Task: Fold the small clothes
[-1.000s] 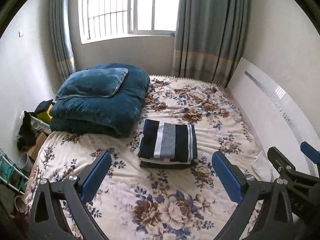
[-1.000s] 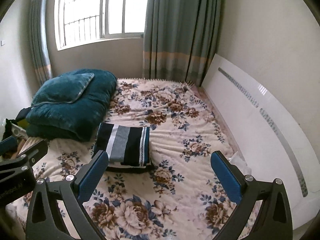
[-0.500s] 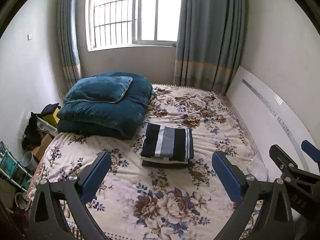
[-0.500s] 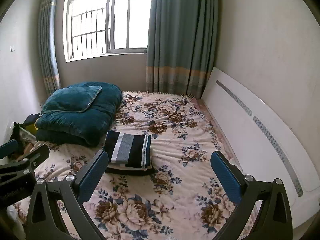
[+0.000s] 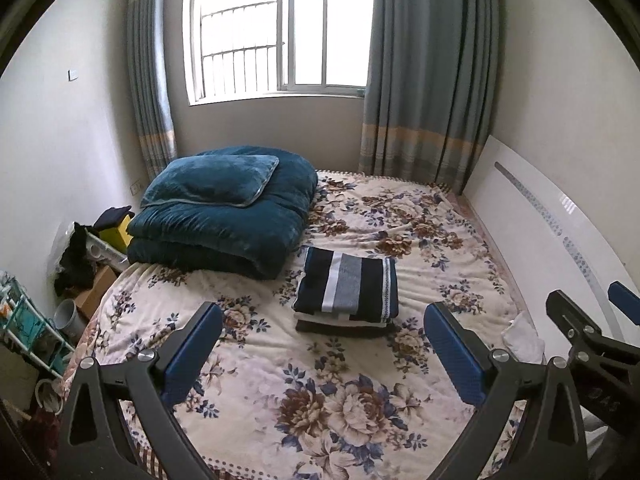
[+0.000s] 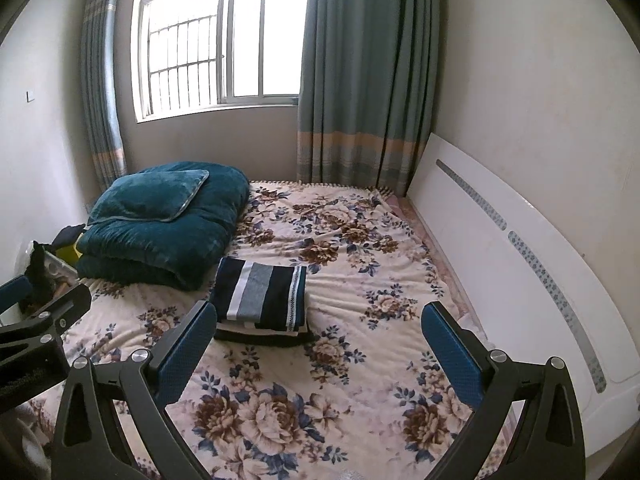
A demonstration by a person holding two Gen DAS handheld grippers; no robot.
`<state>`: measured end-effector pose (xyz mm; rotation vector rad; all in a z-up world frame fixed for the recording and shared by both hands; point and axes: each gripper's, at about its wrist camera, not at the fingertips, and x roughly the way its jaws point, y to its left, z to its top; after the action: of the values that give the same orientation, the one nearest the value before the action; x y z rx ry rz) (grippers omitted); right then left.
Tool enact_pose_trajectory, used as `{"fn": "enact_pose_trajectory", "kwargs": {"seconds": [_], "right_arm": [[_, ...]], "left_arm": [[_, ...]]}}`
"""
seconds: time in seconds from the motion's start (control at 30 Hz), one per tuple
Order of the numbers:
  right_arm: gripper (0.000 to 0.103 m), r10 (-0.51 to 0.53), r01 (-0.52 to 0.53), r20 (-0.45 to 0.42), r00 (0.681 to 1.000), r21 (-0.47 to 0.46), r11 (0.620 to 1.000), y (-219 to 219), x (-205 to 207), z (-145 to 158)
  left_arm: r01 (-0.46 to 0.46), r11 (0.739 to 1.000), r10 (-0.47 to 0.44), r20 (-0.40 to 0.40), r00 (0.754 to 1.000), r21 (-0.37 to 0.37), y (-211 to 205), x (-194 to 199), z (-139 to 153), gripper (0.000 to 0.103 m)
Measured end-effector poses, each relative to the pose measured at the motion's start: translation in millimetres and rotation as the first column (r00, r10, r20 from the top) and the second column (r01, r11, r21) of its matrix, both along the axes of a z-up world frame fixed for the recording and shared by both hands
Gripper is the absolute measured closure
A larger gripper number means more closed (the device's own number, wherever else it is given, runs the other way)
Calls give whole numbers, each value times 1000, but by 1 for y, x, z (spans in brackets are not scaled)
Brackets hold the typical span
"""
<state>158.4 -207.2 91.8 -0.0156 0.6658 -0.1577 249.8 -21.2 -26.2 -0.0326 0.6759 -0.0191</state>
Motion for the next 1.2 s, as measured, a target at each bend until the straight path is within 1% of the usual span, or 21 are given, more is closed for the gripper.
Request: {"fn": "enact_pose_trajectory", "kwargs": {"seconds": [0.4, 0.77, 1.2], "right_arm": [[0, 37, -37, -7, 999, 6, 999, -2, 9, -3], [0, 46, -46, -3, 999, 16, 999, 1, 5, -5], [0, 54, -53, -9, 999, 21, 998, 3, 1, -10]], "left_arm": [[-22, 1000, 22, -9, 1000, -1, 4, -7, -2, 0], [-34, 999, 34, -2, 999, 3, 12, -12, 2, 0], [-29, 1000, 29, 3, 1000, 4, 12, -14, 3, 0]]}}
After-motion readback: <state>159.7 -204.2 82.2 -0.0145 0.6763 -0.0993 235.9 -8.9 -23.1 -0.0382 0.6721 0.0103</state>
